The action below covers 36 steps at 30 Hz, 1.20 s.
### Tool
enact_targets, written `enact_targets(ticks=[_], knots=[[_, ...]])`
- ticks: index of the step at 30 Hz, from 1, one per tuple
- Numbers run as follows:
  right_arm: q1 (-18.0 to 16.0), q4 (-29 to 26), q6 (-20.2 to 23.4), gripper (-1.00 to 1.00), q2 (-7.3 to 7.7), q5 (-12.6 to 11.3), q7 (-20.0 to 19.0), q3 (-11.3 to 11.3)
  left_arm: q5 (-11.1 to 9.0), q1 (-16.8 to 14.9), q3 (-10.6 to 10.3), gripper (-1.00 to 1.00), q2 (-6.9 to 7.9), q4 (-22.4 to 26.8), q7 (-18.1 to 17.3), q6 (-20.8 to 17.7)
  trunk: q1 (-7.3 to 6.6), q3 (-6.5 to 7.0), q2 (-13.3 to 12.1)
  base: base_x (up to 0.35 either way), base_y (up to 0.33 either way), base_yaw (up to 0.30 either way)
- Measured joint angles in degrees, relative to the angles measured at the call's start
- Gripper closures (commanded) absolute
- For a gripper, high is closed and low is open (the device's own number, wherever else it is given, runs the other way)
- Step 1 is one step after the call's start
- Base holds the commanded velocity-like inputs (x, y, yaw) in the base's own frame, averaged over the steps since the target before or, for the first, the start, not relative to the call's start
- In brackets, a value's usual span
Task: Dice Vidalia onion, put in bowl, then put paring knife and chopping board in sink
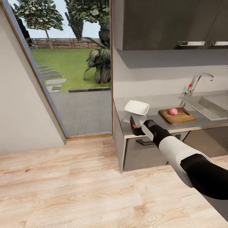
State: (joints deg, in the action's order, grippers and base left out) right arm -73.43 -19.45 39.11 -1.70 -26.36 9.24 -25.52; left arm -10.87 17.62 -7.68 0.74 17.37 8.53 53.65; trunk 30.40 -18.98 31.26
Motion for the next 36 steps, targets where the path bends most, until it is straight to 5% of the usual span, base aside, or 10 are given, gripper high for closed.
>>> enact_targets(ticks=[21,23,29,36], knots=[[0.0,0.0,0.0,1.00,0.21,0.1,0.2,-0.1,0.0,0.0,0.0,-1.00,-0.07,0.0,0.0,0.0,0.00,1.91,0.0,-0.315,-0.043,0.000],[0.0,-0.1,0.0,1.00,0.35,0.7,0.3,-0.2,0.0,0.0,0.0,-1.00,-0.08,0.0,0.0,0.0,0.00,2.09,0.0,-0.259,-0.229,0.000],[0.0,-0.2,-1.8,1.00,0.94,8.9,0.2,-0.2,0.0,0.0,0.0,-1.00,-0.08,0.0,0.0,-0.5,-0.01,2.64,0.0,-0.253,-0.240,0.000],[0.0,0.0,-8.3,1.00,2.88,10.4,0.2,-0.1,0.2,0.0,0.0,-1.00,-0.08,0.3,-0.1,-1.6,-0.03,3.27,0.0,-0.192,-0.186,0.000]])
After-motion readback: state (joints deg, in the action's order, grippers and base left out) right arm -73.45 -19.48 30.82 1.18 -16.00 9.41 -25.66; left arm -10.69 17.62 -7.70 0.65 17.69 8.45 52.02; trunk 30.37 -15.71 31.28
